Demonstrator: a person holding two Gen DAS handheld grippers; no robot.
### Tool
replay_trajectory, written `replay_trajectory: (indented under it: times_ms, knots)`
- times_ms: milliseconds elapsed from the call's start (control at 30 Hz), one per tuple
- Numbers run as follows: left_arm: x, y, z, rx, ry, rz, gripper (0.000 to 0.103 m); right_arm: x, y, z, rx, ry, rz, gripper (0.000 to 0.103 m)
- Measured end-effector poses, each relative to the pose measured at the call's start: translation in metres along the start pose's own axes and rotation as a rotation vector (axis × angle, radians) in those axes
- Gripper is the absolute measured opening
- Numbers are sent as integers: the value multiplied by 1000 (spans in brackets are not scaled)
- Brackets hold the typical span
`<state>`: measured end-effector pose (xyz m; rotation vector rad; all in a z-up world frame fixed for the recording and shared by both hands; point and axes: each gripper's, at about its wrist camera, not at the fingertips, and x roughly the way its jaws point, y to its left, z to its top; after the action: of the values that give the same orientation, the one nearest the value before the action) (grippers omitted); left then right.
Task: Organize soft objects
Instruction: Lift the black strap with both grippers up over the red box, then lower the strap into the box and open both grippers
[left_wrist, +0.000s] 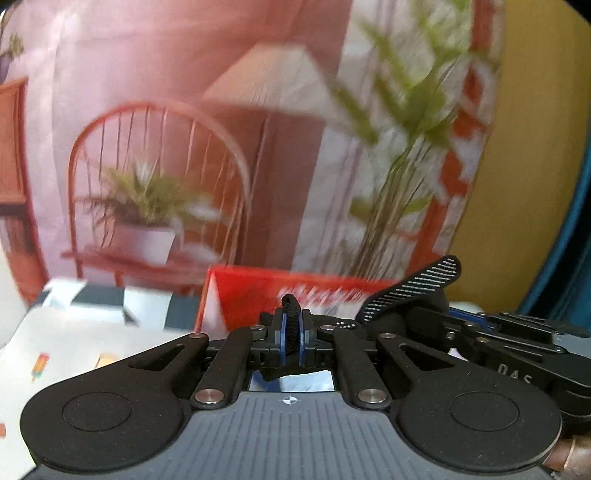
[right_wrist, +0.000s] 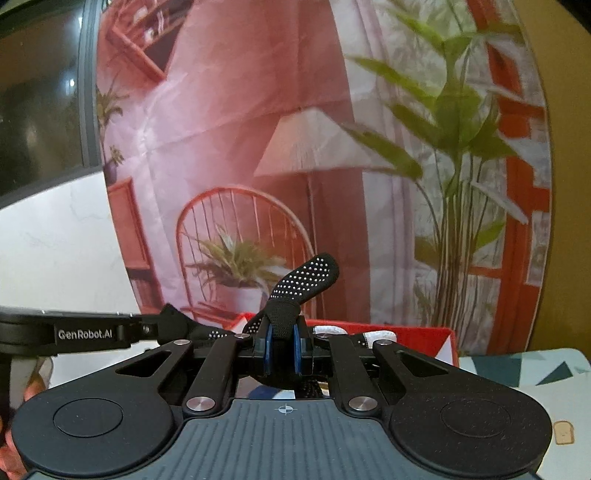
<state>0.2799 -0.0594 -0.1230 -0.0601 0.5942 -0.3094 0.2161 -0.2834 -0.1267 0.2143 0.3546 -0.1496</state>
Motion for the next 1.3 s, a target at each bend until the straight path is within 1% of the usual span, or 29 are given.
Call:
replay_trajectory:
  times_ms: [67, 133, 233, 300, 433, 633, 767, 833, 867, 933, 967, 1000, 1067, 1100, 1133, 1200, 1300]
  knots:
    - [18, 6, -8, -23, 65, 1, 7, 16, -8, -9, 31, 54, -4, 10]
    - [32, 8, -17, -6, 114, 16, 7, 29, -16, -22, 68, 111, -9, 10]
    - [48, 9, -26, 18, 164, 25, 7, 46, -22, -39, 96, 215, -8, 10]
    - [56, 9, -28, 23, 192, 28, 7, 55, -27, -47, 136, 269, -14, 10]
    - [69, 9, -33, 51, 233, 40, 7, 66, -38, -57, 234, 330, -37, 10]
    - [76, 8, -40, 94, 261, 52, 7, 80, -33, -62, 248, 403, -48, 10]
    - [77, 12, -38, 77, 270, 44, 8, 88, -29, -61, 258, 438, -57, 10]
    - [73, 15, -36, 73, 261, 27, 9, 88, -28, -61, 254, 443, -67, 10]
    - [71, 15, -36, 71, 256, 18, 13, 88, -27, -60, 249, 444, -69, 10]
    - [65, 16, -33, 64, 243, 2, 29, 85, -27, -59, 236, 438, -88, 11]
    - [62, 16, -32, 63, 232, -1, 46, 83, -27, -58, 224, 433, -101, 14]
    - [56, 16, -31, 64, 214, -5, 55, 81, -25, -57, 213, 426, -113, 18]
    - [46, 15, -31, 75, 187, -12, 58, 74, -23, -54, 187, 399, -135, 24]
    - [42, 14, -31, 80, 183, -11, 58, 69, -21, -53, 174, 383, -141, 25]
    - [38, 13, -31, 85, 178, -9, 58, 64, -20, -52, 164, 371, -142, 25]
    - [28, 13, -33, 93, 163, -7, 58, 54, -18, -50, 152, 342, -141, 33]
    - [8, 12, -39, 100, 127, -18, 58, 35, -14, -46, 147, 287, -132, 39]
